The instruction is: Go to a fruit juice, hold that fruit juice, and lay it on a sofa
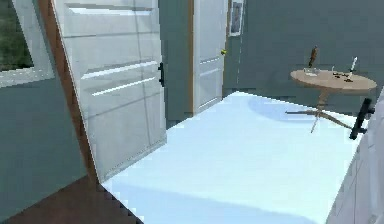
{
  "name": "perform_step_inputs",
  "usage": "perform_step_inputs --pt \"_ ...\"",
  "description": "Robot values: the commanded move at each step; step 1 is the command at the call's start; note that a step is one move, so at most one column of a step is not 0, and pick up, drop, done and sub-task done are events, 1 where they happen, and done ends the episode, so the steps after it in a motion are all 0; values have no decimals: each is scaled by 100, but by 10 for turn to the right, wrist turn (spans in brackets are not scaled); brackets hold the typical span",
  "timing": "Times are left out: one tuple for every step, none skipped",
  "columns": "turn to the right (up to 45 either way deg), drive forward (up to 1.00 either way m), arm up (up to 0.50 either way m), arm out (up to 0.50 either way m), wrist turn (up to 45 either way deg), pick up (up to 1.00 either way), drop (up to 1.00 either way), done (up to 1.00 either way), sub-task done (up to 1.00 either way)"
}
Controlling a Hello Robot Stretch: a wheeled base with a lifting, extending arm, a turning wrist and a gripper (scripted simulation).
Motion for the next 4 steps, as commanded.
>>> perform_step_inputs --pt "0 15 0 0 0 0 0 0 0" --pt "-30 0 0 0 0 0 0 0 0" --pt "-90 0 0 0 0 0 0 0 0" --pt "0 35 0 0 0 0 0 0 0"
